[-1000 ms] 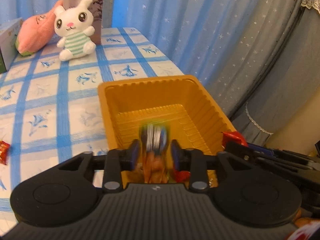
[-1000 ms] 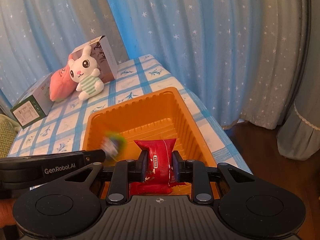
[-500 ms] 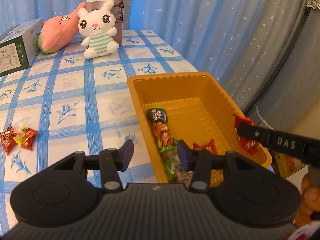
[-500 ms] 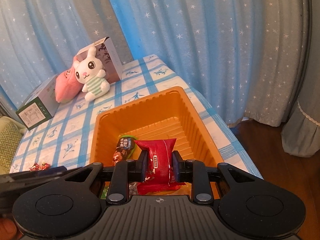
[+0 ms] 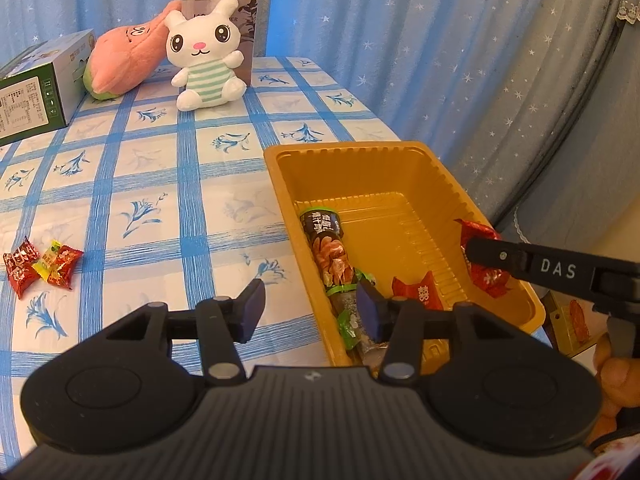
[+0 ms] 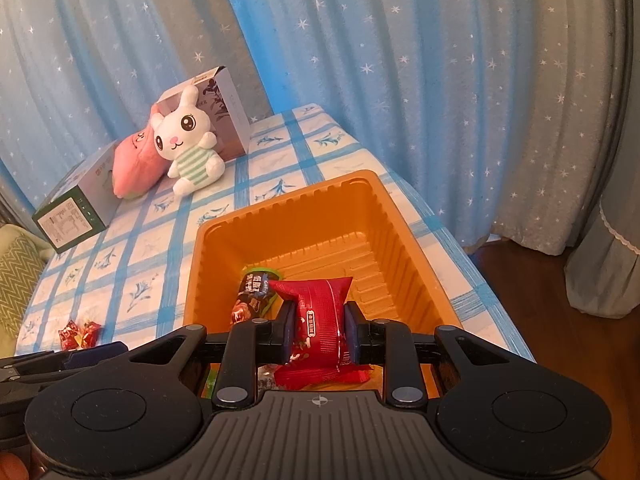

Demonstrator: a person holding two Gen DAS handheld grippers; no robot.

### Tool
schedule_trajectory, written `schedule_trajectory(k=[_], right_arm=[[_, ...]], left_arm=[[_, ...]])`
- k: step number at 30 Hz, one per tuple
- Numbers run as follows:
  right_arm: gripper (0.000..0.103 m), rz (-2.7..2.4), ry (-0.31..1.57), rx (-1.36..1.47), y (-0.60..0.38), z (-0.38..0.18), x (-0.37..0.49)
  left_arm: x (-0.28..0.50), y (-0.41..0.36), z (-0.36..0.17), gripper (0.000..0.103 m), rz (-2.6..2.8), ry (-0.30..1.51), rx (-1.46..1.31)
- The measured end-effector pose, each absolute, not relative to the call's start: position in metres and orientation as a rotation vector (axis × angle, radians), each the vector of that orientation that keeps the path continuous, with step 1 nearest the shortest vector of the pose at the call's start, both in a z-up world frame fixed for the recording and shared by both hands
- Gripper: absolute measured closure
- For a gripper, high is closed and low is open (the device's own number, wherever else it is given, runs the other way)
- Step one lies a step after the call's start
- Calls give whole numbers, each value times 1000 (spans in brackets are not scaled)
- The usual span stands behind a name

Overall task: Organize snacks
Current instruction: 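Lower the red pouch into the tray and open the right tool, then withdraw both tools from the tray toward the last small candies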

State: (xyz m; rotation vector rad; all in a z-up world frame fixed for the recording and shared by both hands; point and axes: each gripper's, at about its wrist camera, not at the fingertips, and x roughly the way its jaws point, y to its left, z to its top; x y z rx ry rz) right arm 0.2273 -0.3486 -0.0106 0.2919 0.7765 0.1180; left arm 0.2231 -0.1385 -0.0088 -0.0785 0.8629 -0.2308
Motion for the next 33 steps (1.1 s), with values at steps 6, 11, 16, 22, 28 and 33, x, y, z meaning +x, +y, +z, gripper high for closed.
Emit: schedule_trajectory(k=[6,11,16,22,28,33], right_arm=[[56,120,761,373,-357,-11,236],[36,88,722,439,-373,-3,223],[36,49,720,496,-382,4,193],[36,33,710,492,-373,16,156],[36,66,694,452,-349,32,130],[36,116,696,424,-322,40,115]], left_arm=[[219,-133,-6,50,-230,856,-84],[206,-125,-1,42,-216,841,-93],[185,-111,6,34,-187,826,-108],[152,-91,20,25,-147,800,-104],[121,-68,36,21,-119,772,-114],[98,-46,45,19,-88,750,-119]])
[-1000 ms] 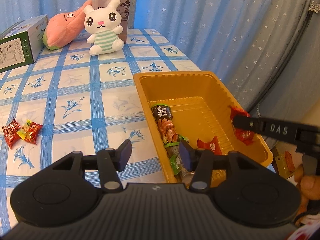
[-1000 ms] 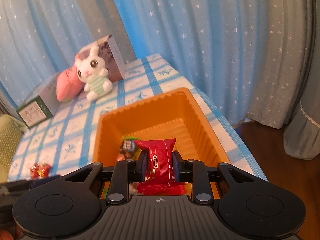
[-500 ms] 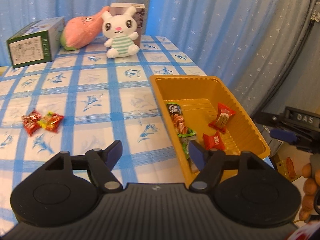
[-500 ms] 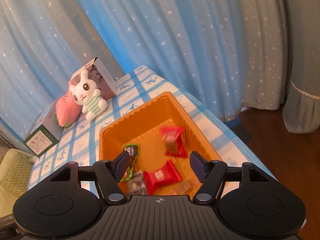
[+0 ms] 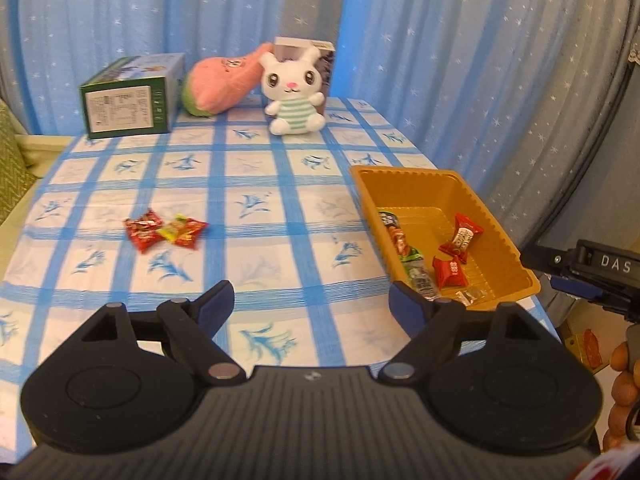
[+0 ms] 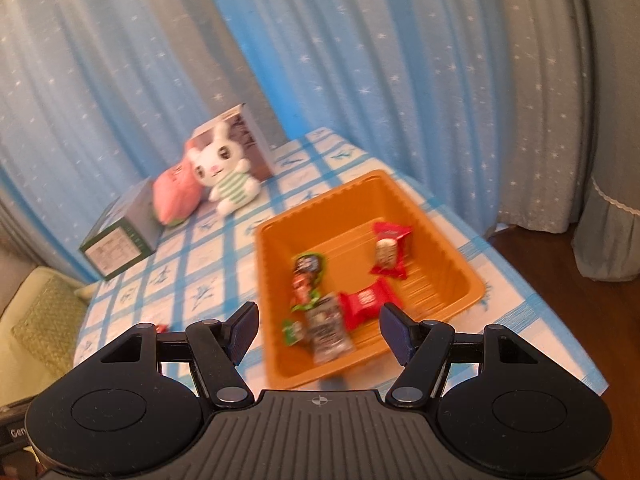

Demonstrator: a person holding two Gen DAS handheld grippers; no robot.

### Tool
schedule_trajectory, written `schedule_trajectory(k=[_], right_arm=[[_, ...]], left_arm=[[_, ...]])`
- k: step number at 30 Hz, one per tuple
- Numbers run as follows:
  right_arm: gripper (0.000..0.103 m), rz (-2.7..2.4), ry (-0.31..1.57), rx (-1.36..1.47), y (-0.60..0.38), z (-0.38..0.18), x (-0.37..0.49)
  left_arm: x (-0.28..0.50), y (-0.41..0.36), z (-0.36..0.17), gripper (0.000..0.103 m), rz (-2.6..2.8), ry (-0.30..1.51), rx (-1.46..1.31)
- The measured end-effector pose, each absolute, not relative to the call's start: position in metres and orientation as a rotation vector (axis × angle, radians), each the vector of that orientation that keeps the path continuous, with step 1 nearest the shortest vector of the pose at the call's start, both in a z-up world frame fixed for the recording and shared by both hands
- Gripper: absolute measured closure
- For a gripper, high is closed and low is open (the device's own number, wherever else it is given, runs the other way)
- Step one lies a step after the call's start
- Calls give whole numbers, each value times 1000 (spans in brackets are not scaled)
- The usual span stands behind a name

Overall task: Organize snacks
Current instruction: 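Withdraw both tools from the tray toward the last small candies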

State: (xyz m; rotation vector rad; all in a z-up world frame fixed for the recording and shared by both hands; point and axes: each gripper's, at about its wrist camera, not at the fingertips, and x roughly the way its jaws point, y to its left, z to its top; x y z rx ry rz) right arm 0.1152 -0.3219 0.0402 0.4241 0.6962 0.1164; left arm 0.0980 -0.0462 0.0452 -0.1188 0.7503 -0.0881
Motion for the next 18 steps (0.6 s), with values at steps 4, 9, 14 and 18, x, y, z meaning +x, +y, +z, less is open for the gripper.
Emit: schedule_trajectory(k=[4,9,14,18], right_arm=[[36,160,705,400,-300,44,109],[36,216,707,359,-276,50,105],[36,259,713,322,-254,53,106],[36,291,719,297,-237,54,110]], left_arm=[[85,-27,50,18,-58,739,-129],[75,-3,52,18,-17,730,-151],[69,17,54,18,12,717,-165],[69,32,55,18,32,708,-172]])
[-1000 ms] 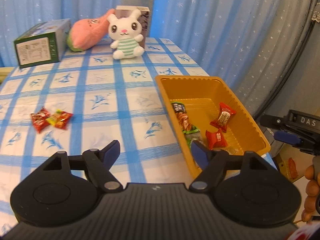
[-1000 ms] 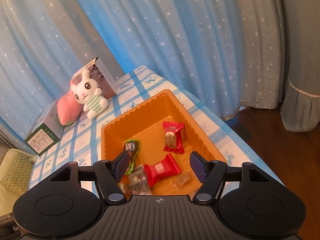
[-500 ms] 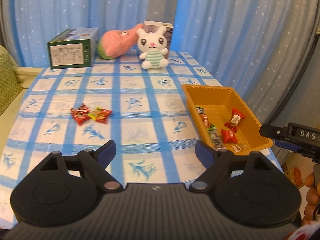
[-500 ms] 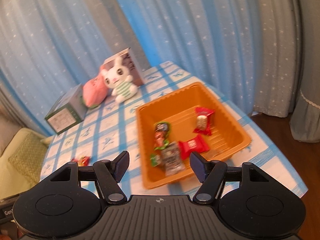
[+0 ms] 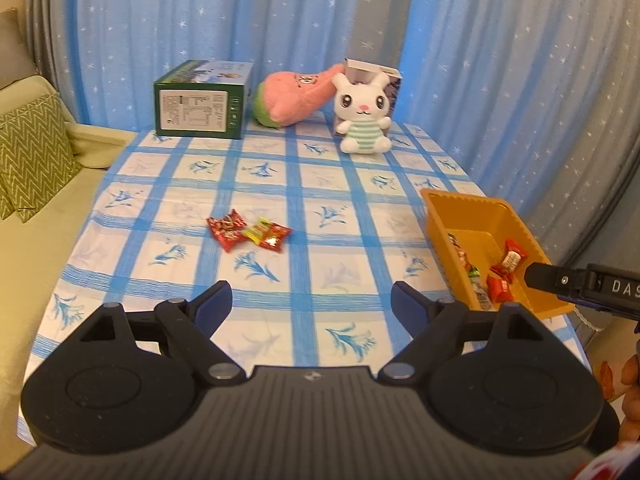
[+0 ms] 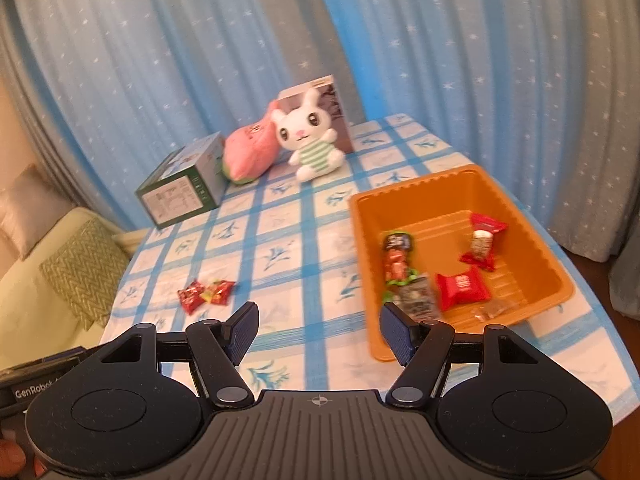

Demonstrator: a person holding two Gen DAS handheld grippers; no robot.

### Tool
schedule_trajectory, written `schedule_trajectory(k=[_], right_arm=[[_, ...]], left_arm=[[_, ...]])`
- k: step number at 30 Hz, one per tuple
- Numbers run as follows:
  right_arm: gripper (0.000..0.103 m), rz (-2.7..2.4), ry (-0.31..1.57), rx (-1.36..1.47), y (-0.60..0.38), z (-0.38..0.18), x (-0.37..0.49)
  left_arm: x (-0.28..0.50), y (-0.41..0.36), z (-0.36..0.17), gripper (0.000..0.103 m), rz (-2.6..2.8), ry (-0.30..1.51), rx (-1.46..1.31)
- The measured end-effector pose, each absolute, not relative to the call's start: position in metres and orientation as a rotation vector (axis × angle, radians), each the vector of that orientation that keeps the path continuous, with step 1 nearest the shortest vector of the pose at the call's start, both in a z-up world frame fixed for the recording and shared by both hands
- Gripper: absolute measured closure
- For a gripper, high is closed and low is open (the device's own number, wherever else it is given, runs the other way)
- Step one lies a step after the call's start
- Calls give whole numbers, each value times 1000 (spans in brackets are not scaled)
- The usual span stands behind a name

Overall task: Organize snacks
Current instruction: 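Withdraw both tools from the tray toward the last small candies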

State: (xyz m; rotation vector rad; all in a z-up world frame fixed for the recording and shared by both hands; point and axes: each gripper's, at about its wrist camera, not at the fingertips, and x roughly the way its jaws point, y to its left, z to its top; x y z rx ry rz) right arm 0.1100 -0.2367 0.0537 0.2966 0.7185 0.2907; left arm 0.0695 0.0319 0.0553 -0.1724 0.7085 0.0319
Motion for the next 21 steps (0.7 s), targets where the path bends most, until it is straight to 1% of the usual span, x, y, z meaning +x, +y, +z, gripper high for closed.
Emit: schedule_trajectory(k=[11,21], right_arm=[[36,375,749,232,-181,42,132],[36,410,773,207,-138,15,176]], left_arm=[[86,68,45,18,63,716,-160],[139,103,11,18,40,769,-95]])
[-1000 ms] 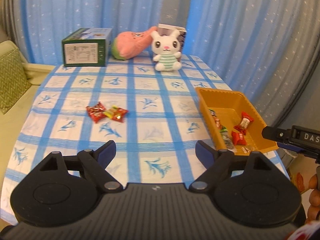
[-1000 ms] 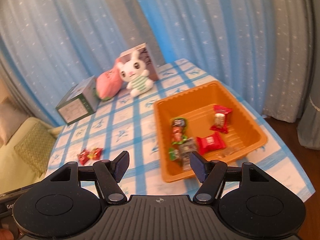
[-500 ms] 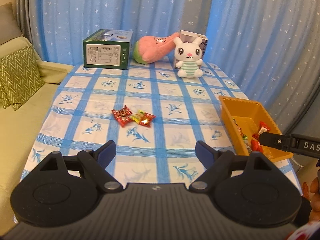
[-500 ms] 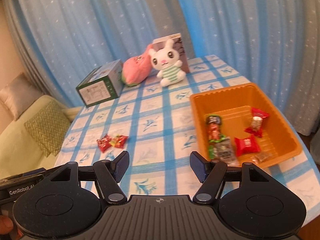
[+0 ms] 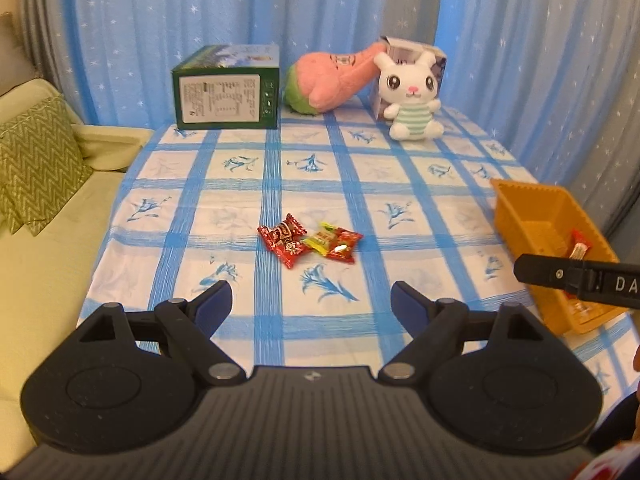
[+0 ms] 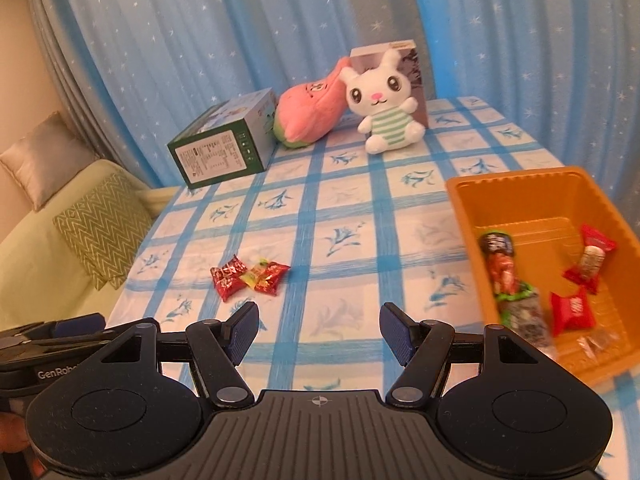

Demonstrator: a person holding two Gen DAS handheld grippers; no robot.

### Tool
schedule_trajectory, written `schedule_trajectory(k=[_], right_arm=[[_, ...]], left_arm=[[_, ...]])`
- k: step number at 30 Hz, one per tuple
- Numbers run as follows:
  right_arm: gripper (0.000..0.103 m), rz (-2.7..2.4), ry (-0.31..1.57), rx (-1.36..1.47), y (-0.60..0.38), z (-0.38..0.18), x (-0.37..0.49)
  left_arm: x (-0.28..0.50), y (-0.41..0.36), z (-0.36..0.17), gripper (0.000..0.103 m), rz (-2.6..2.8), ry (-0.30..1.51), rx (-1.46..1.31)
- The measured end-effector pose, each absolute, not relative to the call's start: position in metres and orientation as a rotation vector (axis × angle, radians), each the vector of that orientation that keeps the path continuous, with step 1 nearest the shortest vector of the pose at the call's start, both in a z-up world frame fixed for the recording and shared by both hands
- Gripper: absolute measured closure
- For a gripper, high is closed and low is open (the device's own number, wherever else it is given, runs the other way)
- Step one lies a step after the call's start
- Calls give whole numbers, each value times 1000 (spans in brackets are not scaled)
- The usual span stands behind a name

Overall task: Organize snacks
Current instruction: 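Withdraw both tools from the tray toward the last small candies, then grasp a red wrapped candy with the left tool while the right tool grasps another red candy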

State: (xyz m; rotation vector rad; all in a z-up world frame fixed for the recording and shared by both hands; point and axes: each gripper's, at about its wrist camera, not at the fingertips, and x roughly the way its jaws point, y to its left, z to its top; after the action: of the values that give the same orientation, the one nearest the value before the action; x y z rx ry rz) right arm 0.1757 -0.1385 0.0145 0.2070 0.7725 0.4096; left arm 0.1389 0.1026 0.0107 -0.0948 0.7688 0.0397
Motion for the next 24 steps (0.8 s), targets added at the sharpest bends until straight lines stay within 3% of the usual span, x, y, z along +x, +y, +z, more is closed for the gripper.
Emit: schedule_trajectory(k=[8,18,22,24], right_arm=[[36,429,818,202,-107,-24,220],[39,478,832,168,-70,-67,275],[42,483,847,182,-66,-78,290],[43,483,852,192,-64,-81,295]], left_arm=[[191,125,-27,19,-37,796,-60],[241,139,-65,44,-211,756,45],[257,143,-77,64,-251,768,56],[262,144,-83,66,-274,782,65]])
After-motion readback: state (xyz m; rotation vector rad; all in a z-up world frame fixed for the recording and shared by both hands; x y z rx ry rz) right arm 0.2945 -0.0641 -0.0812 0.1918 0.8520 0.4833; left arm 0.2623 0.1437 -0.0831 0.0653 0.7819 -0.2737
